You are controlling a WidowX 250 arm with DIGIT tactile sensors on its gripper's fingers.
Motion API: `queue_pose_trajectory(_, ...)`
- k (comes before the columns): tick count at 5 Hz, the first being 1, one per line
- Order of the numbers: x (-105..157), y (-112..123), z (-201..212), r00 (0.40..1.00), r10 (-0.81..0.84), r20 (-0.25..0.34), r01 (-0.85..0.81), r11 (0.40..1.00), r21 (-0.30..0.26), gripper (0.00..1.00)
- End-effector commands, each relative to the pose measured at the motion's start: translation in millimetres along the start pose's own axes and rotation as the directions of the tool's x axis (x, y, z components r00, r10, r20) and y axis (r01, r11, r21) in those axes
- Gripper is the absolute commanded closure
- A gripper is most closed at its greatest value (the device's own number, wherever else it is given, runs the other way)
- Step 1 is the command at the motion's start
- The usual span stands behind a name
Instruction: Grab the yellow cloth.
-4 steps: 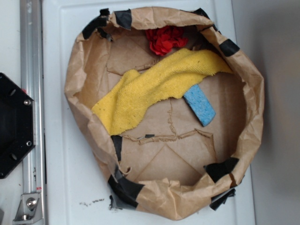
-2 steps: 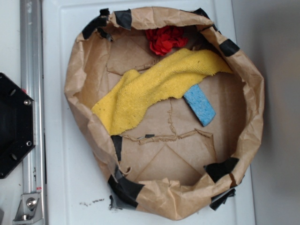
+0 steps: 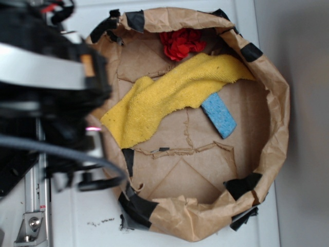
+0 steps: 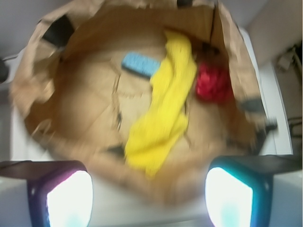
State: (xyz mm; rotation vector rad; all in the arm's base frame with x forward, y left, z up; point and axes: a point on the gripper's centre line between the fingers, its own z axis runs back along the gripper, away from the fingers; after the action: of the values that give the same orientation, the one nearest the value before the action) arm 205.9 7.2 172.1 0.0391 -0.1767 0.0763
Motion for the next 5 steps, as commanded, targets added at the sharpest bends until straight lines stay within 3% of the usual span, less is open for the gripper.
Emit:
queue_pose_trajectory(1,37.6,18.5,-51.9,0.995,0.078,-0.06,-0.077,0.997,0.017,0.0)
queue_pose_trajectory(2,38.4,17.7,-87.6,0.987,0.077,-0.143,-0.07,0.996,0.057,0.0)
queue_pose_trajectory(3,43.5,13.9,-117.6,0.984,0.055,-0.171,-0.051,0.998,0.029,0.0)
queue_pose_trajectory(4,50.9,28.6,-153.6,0.967,0.098,-0.237,-0.078,0.993,0.094,0.0)
queue_pose_trajectory(5,52.6,30.3,-170.2,0.955,0.126,-0.269,-0.098,0.988,0.118,0.23)
